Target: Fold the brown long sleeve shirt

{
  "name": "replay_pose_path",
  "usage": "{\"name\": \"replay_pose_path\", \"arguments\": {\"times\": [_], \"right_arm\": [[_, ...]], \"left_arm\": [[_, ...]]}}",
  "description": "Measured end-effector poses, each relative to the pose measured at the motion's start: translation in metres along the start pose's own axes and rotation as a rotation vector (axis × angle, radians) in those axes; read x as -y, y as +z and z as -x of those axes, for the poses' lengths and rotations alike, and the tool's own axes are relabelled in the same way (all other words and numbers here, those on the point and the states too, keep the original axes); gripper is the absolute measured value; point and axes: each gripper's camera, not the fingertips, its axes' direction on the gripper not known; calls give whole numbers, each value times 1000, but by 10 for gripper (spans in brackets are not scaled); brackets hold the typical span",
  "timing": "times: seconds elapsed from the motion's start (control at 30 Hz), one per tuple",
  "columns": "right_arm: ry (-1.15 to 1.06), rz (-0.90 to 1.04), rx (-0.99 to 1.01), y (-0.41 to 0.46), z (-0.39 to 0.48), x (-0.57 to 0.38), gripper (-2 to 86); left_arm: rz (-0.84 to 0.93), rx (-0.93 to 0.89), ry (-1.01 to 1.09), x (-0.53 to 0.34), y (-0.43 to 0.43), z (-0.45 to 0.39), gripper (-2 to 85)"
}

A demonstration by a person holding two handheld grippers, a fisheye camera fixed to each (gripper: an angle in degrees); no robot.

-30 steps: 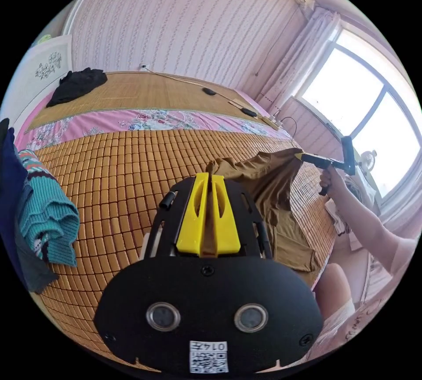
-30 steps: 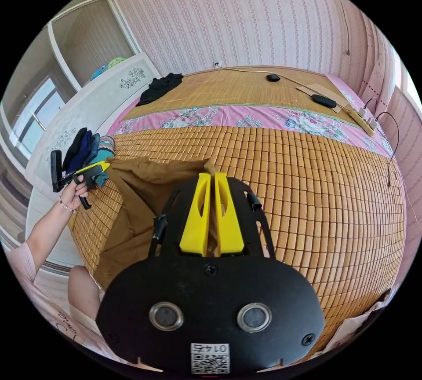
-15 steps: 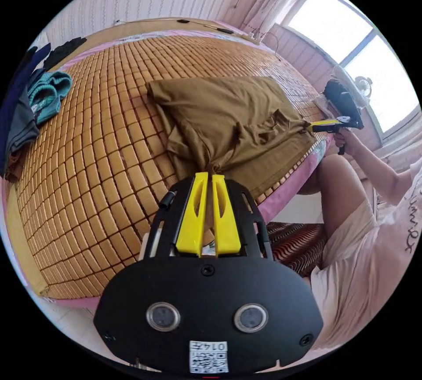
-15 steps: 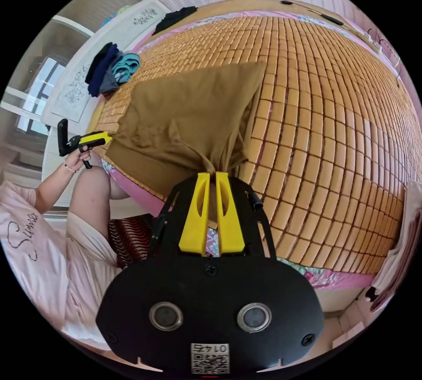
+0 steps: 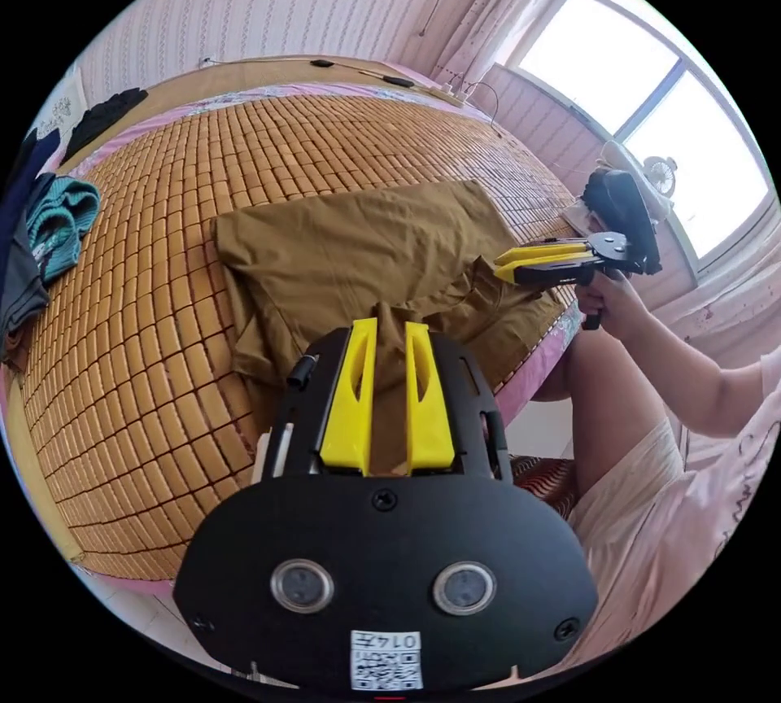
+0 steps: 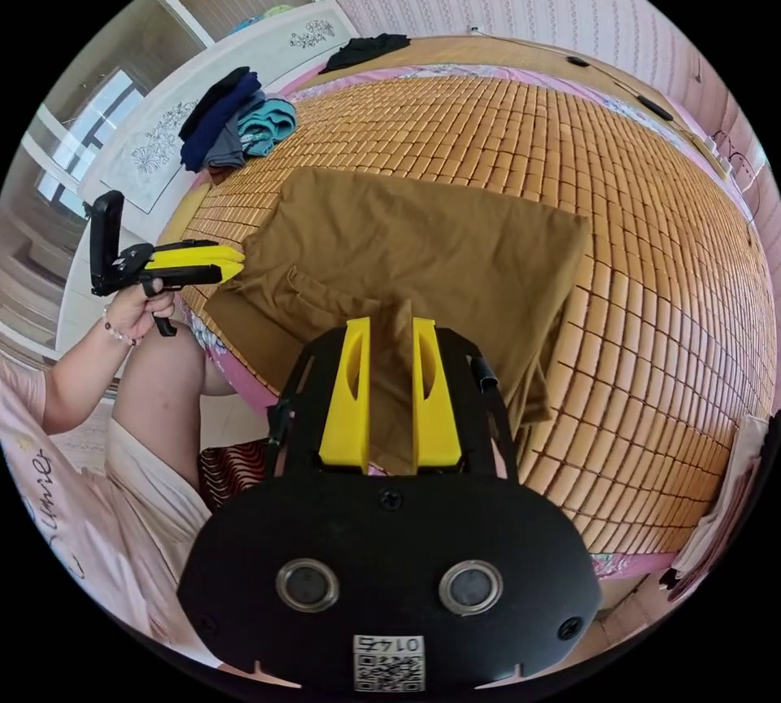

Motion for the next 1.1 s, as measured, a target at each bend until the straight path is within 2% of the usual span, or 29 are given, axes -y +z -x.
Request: {"name": "replay_pose_path", "arguments": {"times": [0.03,0.1,0.13,0.27,0.37,0.53,0.63,0.8,0.93,0.97,1.1], "right_arm": [[6,15,-9,7,1,2,69],[1,-27,-57,8,5,-1,32],[-6,-35,-44,5,5,-3,23],[-127,-87,108,-21,12,-33,-2],[-223,19,145,-20,21,-60,-5],[-229,111,73,-16,30,-76,-7],[-273,85,38,-12,44,-51,-6],[-350,92,-38,26,88,52,-4],[-379,123,-131,63,112,120,-4],[-381,159,-153,78,117,138,-4],[-418,377,-212,129,123,169,-4]], "left_arm": [[56,4,-26,2,20,0,62],[38,-11,-9,-2,28,-2,51],[57,-40,18,-5,27,-3,21],[75,-121,128,-38,4,-20,-6],[130,-143,199,-73,-8,-35,-8],[156,-101,216,-111,-22,-45,-9],[116,-73,258,-110,-17,-61,-10],[32,-75,269,-90,25,-94,-10],[52,-35,293,-95,66,-116,-10],[90,-15,304,-101,77,-119,-10],[43,-6,390,-121,79,-127,-10]]}}
